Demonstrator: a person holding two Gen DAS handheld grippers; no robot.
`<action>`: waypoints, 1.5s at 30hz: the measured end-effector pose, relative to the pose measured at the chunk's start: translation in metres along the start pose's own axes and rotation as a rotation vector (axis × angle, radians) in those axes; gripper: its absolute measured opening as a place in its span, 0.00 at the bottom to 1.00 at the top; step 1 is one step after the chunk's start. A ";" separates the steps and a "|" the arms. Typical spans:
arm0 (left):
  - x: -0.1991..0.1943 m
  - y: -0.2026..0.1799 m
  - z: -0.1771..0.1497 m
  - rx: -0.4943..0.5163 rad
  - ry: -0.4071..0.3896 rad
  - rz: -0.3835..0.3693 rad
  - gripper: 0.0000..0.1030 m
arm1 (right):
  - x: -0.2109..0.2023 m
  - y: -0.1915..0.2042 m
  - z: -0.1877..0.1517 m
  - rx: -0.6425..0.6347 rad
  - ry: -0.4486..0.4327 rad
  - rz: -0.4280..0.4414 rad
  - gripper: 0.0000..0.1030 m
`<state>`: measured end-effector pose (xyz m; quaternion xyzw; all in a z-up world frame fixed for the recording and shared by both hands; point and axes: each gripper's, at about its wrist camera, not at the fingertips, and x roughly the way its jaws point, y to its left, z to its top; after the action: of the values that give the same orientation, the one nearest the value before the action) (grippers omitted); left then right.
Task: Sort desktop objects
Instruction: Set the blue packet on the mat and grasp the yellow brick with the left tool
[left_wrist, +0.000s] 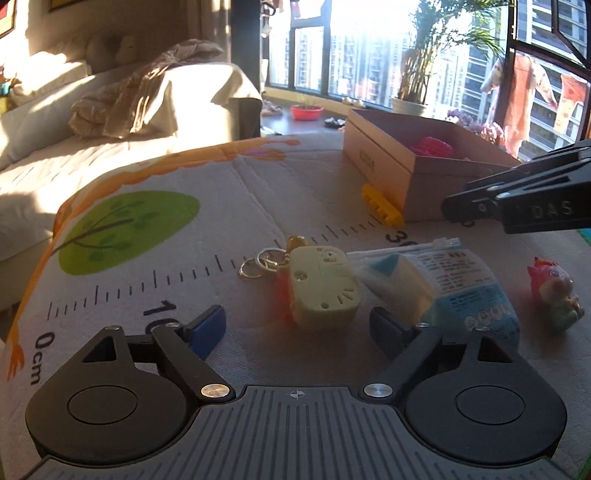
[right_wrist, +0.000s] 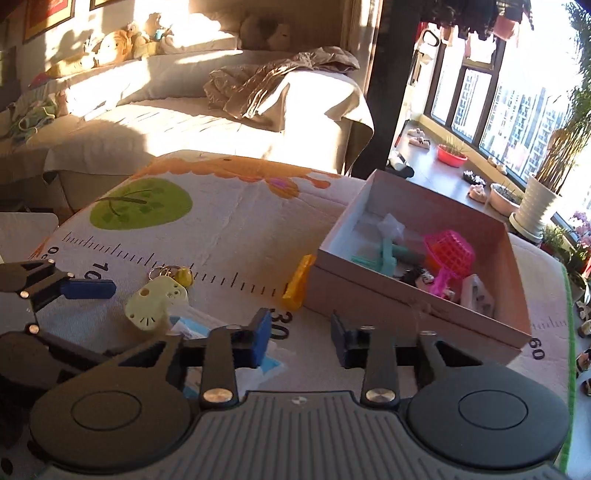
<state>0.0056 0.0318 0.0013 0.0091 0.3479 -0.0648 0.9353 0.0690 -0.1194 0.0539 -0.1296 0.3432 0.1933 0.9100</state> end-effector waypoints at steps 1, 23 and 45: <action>0.000 0.001 -0.001 -0.004 0.002 -0.007 0.91 | 0.007 0.004 0.003 0.004 0.008 -0.001 0.24; 0.000 0.004 -0.002 -0.006 -0.002 -0.036 0.96 | 0.019 -0.013 -0.017 0.098 0.132 -0.093 0.05; -0.028 -0.035 0.067 0.078 -0.088 -0.107 0.98 | -0.050 -0.088 -0.104 0.378 -0.085 -0.101 0.67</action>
<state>0.0235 -0.0041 0.0718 0.0240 0.3038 -0.1287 0.9437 0.0132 -0.2490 0.0210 0.0350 0.3277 0.0850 0.9403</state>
